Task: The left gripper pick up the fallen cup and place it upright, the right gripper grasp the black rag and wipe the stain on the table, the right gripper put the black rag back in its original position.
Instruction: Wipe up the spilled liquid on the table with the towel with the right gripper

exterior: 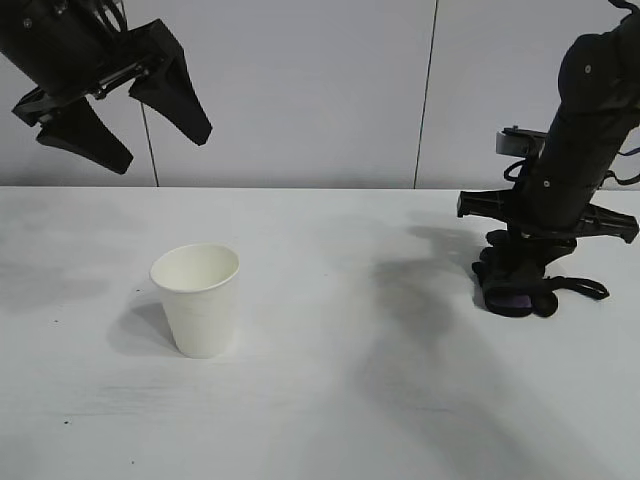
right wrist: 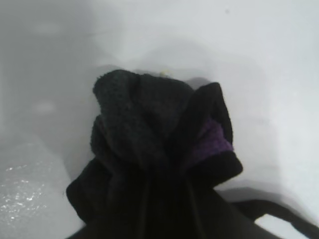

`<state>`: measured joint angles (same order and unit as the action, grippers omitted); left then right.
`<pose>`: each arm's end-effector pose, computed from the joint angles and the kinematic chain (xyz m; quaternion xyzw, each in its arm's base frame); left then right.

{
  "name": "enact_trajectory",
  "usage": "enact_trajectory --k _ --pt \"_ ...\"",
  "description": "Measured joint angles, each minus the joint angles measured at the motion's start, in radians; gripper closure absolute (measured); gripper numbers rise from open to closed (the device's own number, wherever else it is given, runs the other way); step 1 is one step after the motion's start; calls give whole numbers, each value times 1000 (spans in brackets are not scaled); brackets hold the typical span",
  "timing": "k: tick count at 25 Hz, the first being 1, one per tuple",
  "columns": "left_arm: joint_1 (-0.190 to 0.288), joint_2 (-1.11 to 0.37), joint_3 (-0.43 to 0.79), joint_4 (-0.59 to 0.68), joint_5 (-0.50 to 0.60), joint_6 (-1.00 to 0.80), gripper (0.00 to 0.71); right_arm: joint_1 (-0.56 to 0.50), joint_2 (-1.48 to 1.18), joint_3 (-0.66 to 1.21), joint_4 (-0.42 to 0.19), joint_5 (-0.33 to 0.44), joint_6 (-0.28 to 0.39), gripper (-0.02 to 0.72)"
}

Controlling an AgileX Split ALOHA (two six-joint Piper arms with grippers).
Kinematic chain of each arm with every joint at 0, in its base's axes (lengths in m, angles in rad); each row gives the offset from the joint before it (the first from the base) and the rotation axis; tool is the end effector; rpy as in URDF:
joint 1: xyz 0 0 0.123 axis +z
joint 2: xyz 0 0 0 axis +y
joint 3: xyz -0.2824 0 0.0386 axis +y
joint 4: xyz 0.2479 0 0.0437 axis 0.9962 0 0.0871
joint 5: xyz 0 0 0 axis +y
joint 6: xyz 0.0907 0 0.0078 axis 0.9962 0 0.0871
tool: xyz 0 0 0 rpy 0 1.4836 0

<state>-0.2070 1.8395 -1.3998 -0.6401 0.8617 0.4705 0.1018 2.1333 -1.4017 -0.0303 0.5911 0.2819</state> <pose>0.3746 -0.1209 0.2465 0.1602 0.9340 -0.2469 0.2025 0.4247 0.0418 0.1222 0.0777 0.9829 0.0216 0.1658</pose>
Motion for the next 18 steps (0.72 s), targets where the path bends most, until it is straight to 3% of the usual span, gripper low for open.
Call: enact_trajectory --k 5,11,18 --pt "0 0 0 0 -1 0 16 90 0 0 68 -10 -18 615" --pt "0 0 0 0 0 0 16 214 0 0 92 -11 -21 615" --pt "0 0 0 0 5 0 16 158 0 0 94 -22 0 615"
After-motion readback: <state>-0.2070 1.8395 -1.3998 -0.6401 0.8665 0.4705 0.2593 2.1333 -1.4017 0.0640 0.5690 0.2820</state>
